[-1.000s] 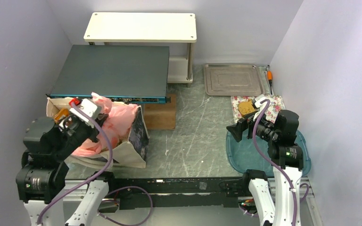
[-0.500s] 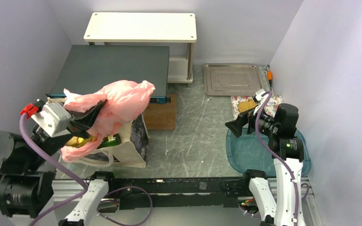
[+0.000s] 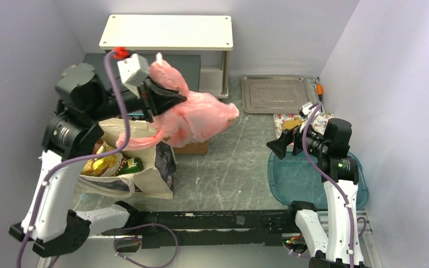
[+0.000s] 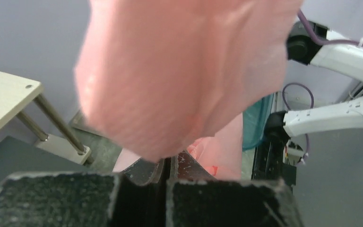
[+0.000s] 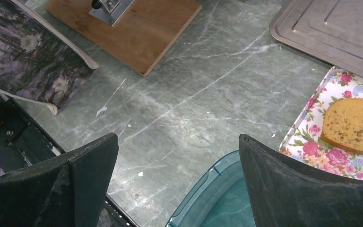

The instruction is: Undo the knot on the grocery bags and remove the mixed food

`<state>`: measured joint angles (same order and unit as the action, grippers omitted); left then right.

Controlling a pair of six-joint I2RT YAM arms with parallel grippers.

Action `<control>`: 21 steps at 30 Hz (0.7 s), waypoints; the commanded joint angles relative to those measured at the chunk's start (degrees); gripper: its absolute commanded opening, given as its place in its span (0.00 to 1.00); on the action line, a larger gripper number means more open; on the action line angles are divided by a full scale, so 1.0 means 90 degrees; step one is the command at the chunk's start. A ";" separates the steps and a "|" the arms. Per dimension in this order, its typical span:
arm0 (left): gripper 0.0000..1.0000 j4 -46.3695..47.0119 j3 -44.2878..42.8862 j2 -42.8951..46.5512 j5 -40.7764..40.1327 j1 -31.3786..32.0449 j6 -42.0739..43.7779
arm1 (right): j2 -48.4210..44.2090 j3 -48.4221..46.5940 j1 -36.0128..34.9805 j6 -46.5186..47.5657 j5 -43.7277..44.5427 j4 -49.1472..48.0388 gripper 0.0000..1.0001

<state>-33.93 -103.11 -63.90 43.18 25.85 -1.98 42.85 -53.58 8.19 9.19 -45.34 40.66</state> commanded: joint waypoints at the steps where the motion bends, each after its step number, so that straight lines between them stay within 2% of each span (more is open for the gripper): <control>1: 0.00 -0.1319 -0.0869 -0.0307 -0.0890 0.0945 0.1539 | 0.0039 -0.0253 0.0013 -0.0062 -0.0016 -0.0270 1.00; 6: 0.00 -0.1789 -0.0569 -0.0517 -0.2024 0.2824 0.3137 | 0.0063 -0.0248 0.0018 -0.0038 0.0099 -0.0285 1.00; 11: 0.00 -0.1755 -0.0256 -0.0916 -0.2907 0.4037 0.4103 | -0.0013 -0.0367 0.0014 0.0047 0.0178 -0.0106 1.00; 16: 0.00 -0.1644 -0.0806 -0.1606 -0.3443 0.4689 0.4328 | -0.0123 -0.0330 0.0016 0.0092 0.0216 -0.0022 1.00; 21: 0.00 -0.1103 0.0322 -0.1573 -0.3259 0.4924 0.4097 | -0.0248 -0.0287 0.0015 0.0186 0.0415 -0.0018 1.00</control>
<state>-49.06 -104.92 -79.55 15.05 68.34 33.69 41.69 -54.41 8.19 9.47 -43.20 40.82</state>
